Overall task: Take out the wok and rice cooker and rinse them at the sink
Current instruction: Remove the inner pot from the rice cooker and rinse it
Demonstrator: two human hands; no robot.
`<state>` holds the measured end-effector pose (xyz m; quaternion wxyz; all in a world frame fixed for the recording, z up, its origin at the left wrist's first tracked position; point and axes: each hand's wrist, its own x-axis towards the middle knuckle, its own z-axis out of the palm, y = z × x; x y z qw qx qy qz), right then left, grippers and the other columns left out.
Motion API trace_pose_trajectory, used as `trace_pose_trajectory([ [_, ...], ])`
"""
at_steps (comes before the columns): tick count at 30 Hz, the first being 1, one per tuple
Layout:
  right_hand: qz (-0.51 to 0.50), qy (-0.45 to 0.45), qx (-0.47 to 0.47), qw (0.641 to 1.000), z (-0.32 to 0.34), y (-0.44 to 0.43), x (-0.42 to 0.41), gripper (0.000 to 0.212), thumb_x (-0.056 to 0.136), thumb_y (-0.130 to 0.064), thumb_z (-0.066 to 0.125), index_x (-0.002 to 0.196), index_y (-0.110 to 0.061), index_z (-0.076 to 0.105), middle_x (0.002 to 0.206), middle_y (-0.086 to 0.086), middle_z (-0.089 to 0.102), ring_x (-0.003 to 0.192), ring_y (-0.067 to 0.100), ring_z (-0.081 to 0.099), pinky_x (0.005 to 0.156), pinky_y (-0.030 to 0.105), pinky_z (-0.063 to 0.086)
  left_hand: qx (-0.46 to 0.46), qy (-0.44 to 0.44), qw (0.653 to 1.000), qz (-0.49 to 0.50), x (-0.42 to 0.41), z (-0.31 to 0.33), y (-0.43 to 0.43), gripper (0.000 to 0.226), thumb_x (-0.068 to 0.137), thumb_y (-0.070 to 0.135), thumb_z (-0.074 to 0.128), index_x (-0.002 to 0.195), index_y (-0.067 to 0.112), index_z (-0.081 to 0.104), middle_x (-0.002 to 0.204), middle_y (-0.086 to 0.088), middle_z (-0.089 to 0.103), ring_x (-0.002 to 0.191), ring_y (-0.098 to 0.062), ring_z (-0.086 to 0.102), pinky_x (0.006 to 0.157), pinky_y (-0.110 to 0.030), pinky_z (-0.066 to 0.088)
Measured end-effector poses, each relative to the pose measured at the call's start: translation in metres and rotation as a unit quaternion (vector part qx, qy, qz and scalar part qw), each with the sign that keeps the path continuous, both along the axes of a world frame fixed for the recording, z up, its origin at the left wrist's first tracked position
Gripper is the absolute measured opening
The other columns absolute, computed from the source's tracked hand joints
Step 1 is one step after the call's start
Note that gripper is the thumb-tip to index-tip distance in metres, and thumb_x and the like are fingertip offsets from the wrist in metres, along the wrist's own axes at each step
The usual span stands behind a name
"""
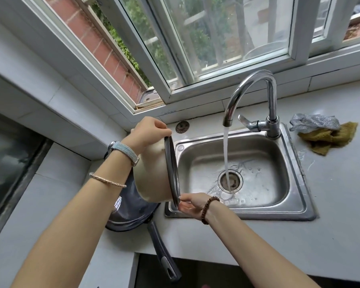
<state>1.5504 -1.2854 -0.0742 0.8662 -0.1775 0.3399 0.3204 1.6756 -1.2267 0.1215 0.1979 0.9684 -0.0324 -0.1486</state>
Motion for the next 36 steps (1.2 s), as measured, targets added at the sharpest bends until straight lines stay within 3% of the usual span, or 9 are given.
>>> trace_pose_trajectory([
  [6,-0.022,-0.005,-0.055,0.998,0.001,-0.017,-0.005,0.010,0.091,0.014,0.047,0.092,0.008,0.055,0.071,0.022,0.067,0.066,0.028,0.066,0.048,0.030,0.058,-0.005,-0.010,1.000,0.017,-0.005,0.001,0.009,0.012,0.062,0.040,0.062,0.071,0.033,0.066,0.085,0.008,0.069,0.102,-0.023,0.064,0.103,-0.044,0.043],
  [11,-0.050,0.001,-0.105,0.993,-0.006,-0.043,-0.013,0.014,0.092,0.012,0.047,0.099,0.007,0.059,0.075,0.017,0.067,0.067,0.022,0.065,0.043,0.022,0.052,-0.014,0.006,0.999,0.044,-0.003,-0.019,0.024,0.030,0.082,0.019,0.067,0.112,0.013,0.071,0.101,-0.001,0.067,0.105,-0.019,0.061,0.097,-0.031,0.046],
  [17,-0.088,0.004,-0.163,0.983,-0.003,-0.071,-0.023,0.015,0.090,0.014,0.050,0.083,0.004,0.059,0.071,0.015,0.064,0.070,0.021,0.061,0.047,0.023,0.056,-0.043,0.038,0.995,0.079,-0.003,-0.048,0.035,0.028,0.085,0.010,0.065,0.113,0.005,0.069,0.109,-0.010,0.067,0.106,-0.022,0.059,0.092,-0.027,0.044],
  [21,-0.127,-0.009,-0.203,0.971,0.001,-0.098,-0.026,0.022,0.087,0.018,0.050,0.105,0.011,0.061,0.067,0.015,0.068,0.056,0.020,0.066,0.046,0.022,0.055,-0.066,0.072,0.992,0.084,-0.006,-0.071,0.035,0.028,0.086,0.003,0.063,0.113,0.001,0.068,0.102,-0.012,0.066,0.095,-0.018,0.057,0.083,-0.025,0.041],
  [24,-0.144,-0.019,-0.242,0.959,0.003,-0.121,-0.023,0.021,0.085,0.022,0.048,0.099,0.015,0.062,0.053,0.012,0.066,0.044,0.014,0.065,0.046,0.020,0.055,-0.086,0.100,0.987,0.089,-0.007,-0.091,0.033,0.027,0.084,0.001,0.064,0.111,0.001,0.068,0.087,-0.007,0.064,0.089,-0.018,0.056,0.081,-0.026,0.042],
  [29,-0.174,-0.014,-0.291,0.941,-0.004,-0.152,-0.013,0.030,0.083,0.024,0.050,0.110,0.016,0.058,0.073,0.018,0.067,0.057,0.021,0.068,0.049,0.023,0.057,-0.115,0.133,0.980,0.091,-0.008,-0.122,0.020,0.028,0.083,0.000,0.067,0.111,0.002,0.065,0.100,-0.011,0.061,0.098,-0.022,0.057,0.090,-0.030,0.046],
  [31,-0.174,-0.011,-0.303,0.937,-0.012,-0.163,-0.008,0.030,0.082,0.024,0.050,0.109,0.015,0.060,0.088,0.023,0.068,0.068,0.024,0.068,0.053,0.024,0.058,-0.119,0.140,0.979,0.090,-0.007,-0.135,0.014,0.013,0.083,-0.004,0.065,0.092,0.005,0.067,0.087,-0.009,0.060,0.082,-0.019,0.055,0.079,-0.026,0.048],
  [33,-0.159,-0.010,-0.317,0.935,-0.020,-0.171,-0.003,0.033,0.079,0.023,0.052,0.107,0.012,0.065,0.096,0.022,0.071,0.071,0.022,0.071,0.058,0.026,0.058,-0.126,0.160,0.975,0.085,-0.006,-0.145,0.006,0.026,0.084,-0.008,0.059,0.068,0.013,0.057,0.057,0.001,0.057,0.065,-0.015,0.047,0.059,-0.017,0.042],
  [36,-0.135,0.018,-0.339,0.931,-0.029,-0.179,0.004,0.035,0.077,0.018,0.053,0.104,0.003,0.070,0.092,0.012,0.073,0.065,0.015,0.070,0.056,0.024,0.056,-0.139,0.185,0.969,0.083,-0.005,-0.159,-0.002,0.034,0.086,-0.011,0.055,0.065,0.015,0.050,0.044,0.010,0.054,0.059,-0.011,0.044,0.044,-0.008,0.036],
])
